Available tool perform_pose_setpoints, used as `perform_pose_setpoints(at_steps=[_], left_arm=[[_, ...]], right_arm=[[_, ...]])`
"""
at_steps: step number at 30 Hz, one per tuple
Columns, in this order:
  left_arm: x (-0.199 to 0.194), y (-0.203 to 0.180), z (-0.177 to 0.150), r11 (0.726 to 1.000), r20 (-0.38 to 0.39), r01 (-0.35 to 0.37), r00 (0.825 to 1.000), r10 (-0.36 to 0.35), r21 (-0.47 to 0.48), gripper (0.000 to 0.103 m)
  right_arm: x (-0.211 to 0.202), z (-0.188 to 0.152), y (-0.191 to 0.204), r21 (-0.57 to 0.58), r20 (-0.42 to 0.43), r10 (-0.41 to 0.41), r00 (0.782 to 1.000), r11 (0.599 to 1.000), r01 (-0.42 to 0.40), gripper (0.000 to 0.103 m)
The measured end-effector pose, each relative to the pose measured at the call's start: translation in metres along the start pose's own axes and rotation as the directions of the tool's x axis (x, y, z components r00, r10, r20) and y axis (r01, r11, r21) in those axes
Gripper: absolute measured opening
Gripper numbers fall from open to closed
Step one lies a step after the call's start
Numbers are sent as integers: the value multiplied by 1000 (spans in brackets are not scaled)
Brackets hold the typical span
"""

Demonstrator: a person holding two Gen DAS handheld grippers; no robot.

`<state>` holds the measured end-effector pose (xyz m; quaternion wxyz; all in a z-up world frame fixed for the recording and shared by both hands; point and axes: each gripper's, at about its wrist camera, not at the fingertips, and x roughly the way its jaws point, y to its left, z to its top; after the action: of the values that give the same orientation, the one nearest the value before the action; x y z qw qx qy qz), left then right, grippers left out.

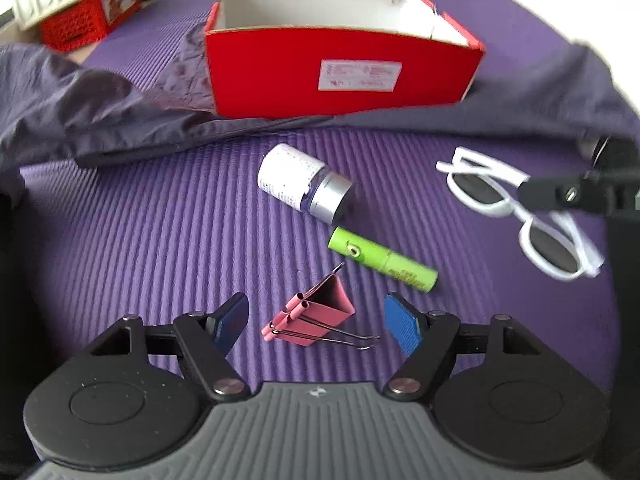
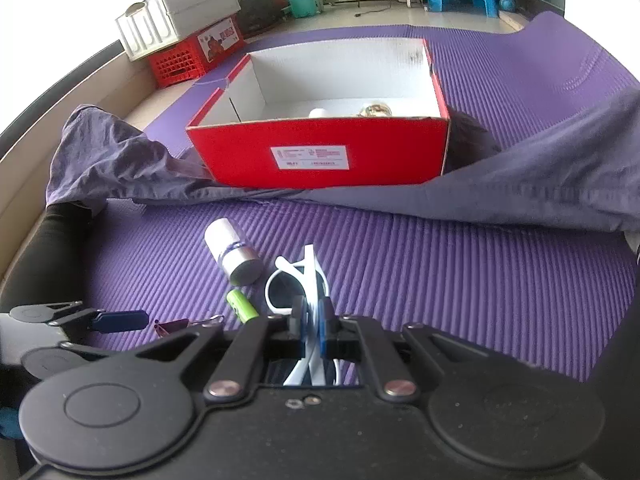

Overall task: Organize rigid objects
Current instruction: 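Grasp the white sunglasses with the right tool while the left tool grasps the pink binder clip, then carry the binder clip and sunglasses over the red shoebox with both tools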

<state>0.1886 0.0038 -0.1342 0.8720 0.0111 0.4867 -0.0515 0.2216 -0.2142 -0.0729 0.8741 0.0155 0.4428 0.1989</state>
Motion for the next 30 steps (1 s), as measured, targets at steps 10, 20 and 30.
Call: perform_pose_setpoints(at_steps=[10, 20, 30], left_arm=[[15, -2, -4, 999, -26, -37, 999, 38, 34, 57], [8, 3, -2, 1000, -11, -18, 1000, 17, -4, 38], [-9, 9, 8, 998, 41, 28, 999, -25, -61, 36]], right_arm=[[4, -4, -2, 2, -13, -1, 1000, 1000, 1, 5], [2, -5, -1, 6, -17, 1, 1000, 1000, 0, 5], [-6, -3, 2, 4, -9, -2, 1000, 1000, 2, 5]])
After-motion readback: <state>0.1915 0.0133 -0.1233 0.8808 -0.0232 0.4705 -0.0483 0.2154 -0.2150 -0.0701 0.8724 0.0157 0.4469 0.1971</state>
